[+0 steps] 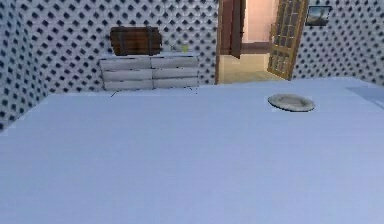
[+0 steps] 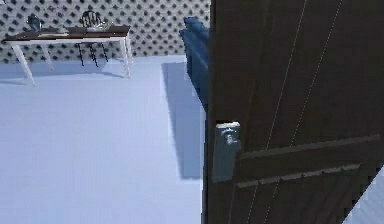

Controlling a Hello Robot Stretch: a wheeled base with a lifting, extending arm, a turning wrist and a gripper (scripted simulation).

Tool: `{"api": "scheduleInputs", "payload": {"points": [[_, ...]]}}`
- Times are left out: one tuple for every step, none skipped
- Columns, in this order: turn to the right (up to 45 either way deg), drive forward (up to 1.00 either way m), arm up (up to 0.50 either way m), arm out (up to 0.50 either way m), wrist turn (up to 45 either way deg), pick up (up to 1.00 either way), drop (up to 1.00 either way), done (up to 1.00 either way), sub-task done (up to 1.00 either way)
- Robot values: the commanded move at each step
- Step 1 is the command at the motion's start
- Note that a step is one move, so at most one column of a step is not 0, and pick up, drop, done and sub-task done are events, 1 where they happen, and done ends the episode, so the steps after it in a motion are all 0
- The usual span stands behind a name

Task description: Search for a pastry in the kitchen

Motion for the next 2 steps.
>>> {"api": "scheduleInputs", "payload": {"points": [[15.0, 0.00, 0.00, 0.00, 0.0, 0.00, 0.00, 0.00, 0.00], [3.0, 0.00, 0.00, 0.00, 0.0, 0.00, 0.00, 0.00, 0.00]]}}
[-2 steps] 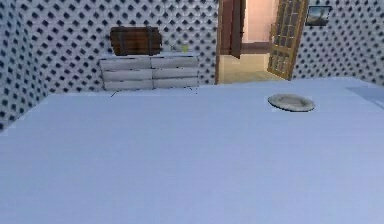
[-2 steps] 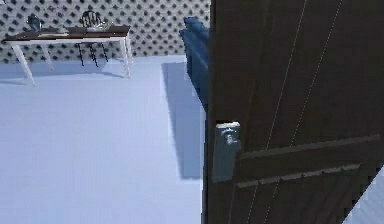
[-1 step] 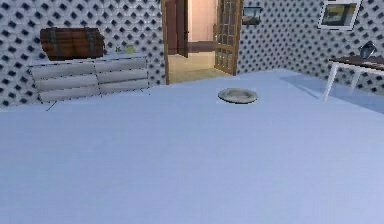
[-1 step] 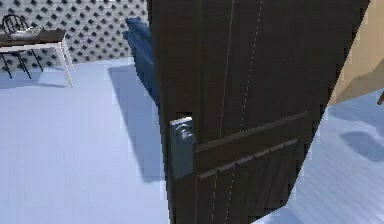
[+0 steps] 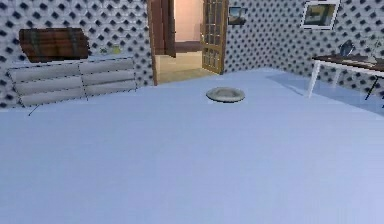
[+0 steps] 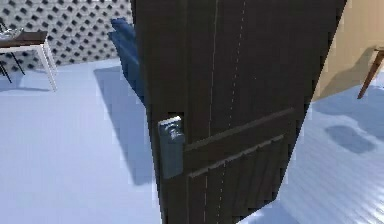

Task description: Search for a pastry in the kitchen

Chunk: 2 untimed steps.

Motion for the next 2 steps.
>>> {"api": "scheduleInputs", "payload": {"points": [[0.0, 0.05, 0.00, 0.00, 0.0, 0.00, 0.00, 0.00, 0.00], [-3.0, 0.00, 0.00, 0.00, 0.0, 0.00, 0.00, 0.00, 0.00]]}}
